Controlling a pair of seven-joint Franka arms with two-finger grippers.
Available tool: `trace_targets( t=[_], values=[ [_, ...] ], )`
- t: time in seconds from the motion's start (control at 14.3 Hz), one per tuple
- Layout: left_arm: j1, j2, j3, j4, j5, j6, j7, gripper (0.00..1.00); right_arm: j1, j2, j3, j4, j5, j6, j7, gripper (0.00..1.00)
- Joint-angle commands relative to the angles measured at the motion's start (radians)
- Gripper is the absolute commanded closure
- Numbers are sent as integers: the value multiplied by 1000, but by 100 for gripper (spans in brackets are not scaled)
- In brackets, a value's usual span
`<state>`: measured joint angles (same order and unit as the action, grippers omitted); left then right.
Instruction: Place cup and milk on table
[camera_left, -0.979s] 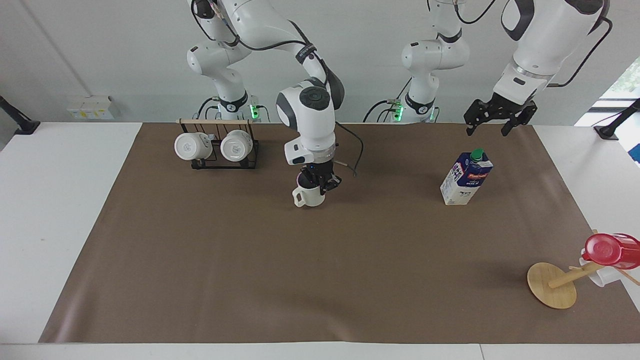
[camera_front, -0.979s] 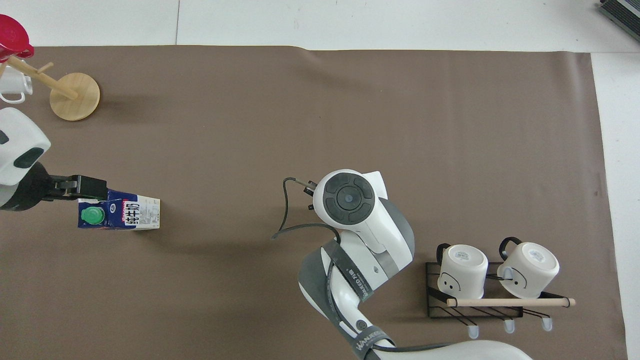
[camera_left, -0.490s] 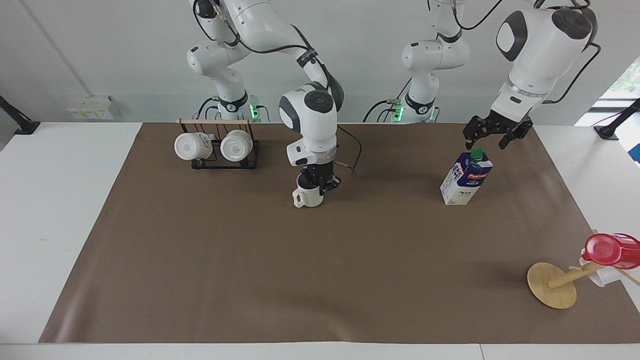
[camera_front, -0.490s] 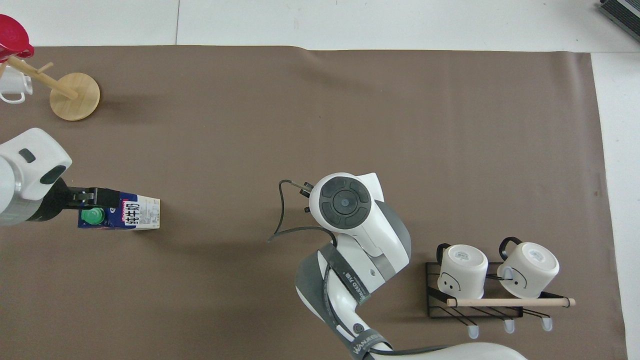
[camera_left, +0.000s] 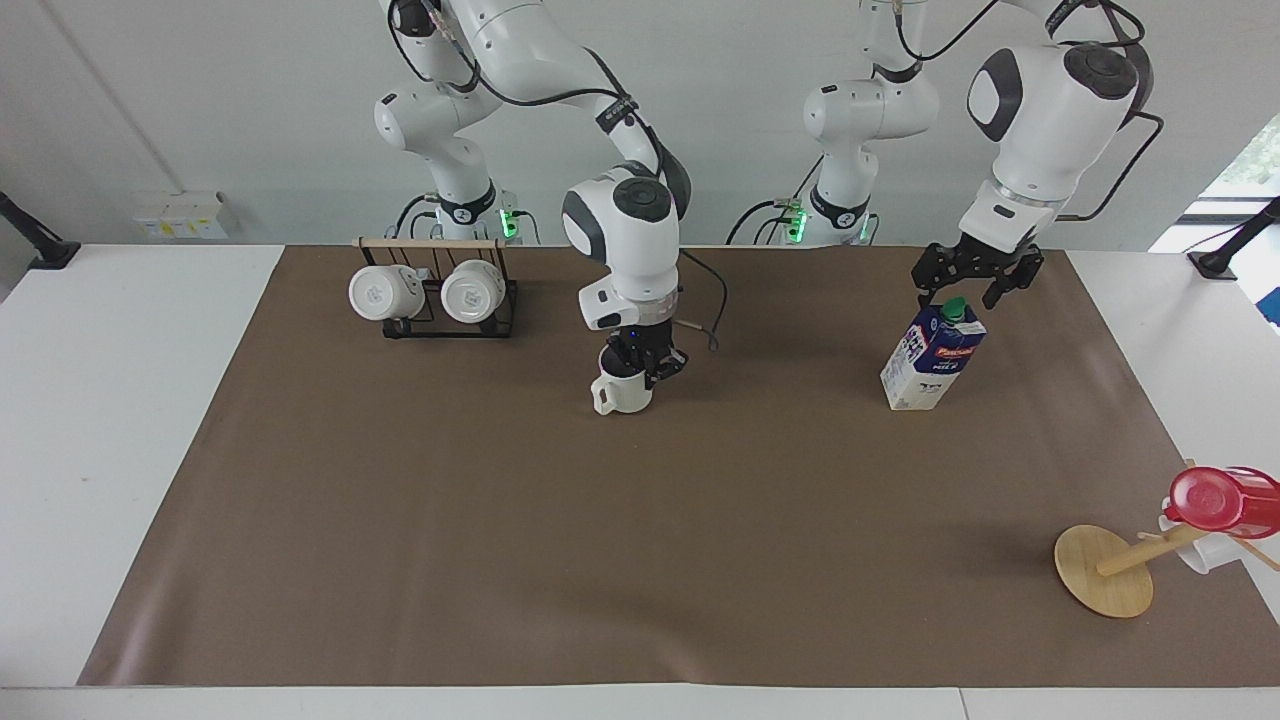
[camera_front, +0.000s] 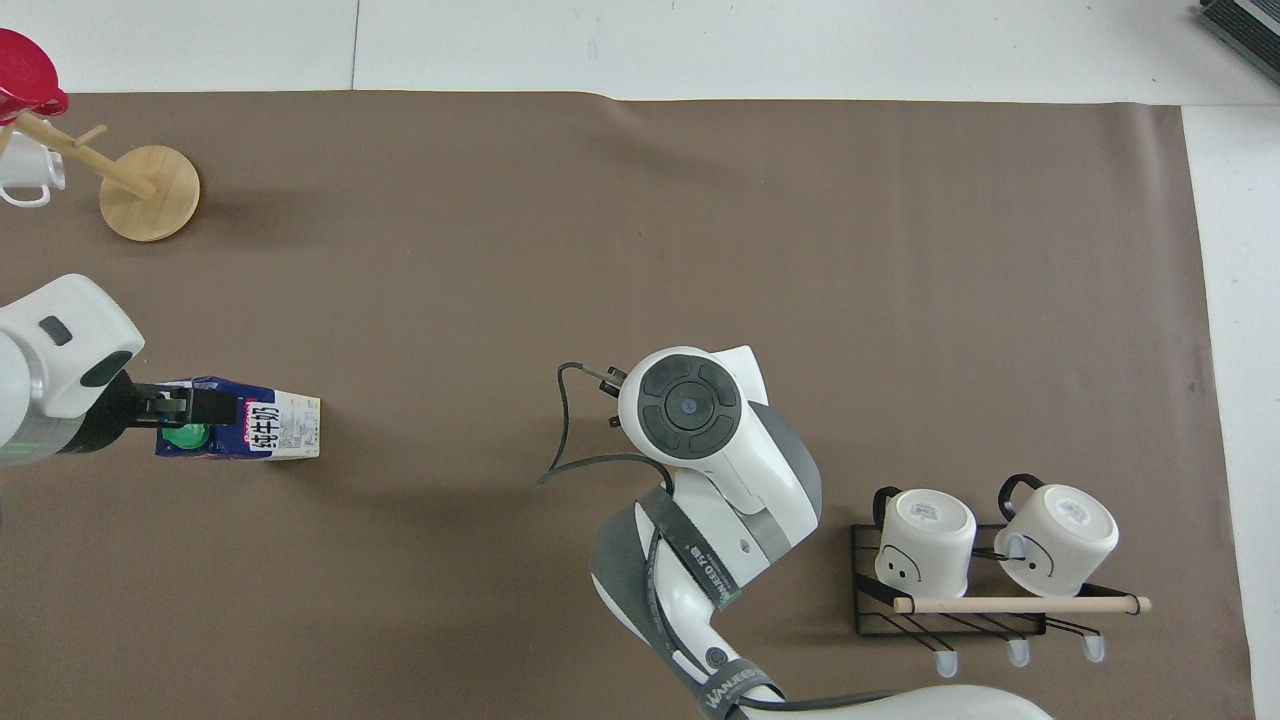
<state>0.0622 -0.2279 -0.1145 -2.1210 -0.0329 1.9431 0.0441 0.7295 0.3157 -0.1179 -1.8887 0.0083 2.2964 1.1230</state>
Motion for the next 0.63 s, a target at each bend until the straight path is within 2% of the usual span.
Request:
trace_targets(
  t=[0.0,0.21,0.42,0.56],
  values=[
    [27,-47,-10,-76,-12,65,45,0,-5,-17,6,-26,-11,25,-23,100],
    [27,-50,-10,-86,-12,74,45,0,-5,-15,7,-26,-11,26,-25,100],
    [27,-70,-10,-161,-12,150,45,0,-5,-3,7,-18,-17,41,-26,100],
    [27,-70,-10,-172,-12,163,45,0,-5,0,7,-13,-17,41,-28,100]
  ],
)
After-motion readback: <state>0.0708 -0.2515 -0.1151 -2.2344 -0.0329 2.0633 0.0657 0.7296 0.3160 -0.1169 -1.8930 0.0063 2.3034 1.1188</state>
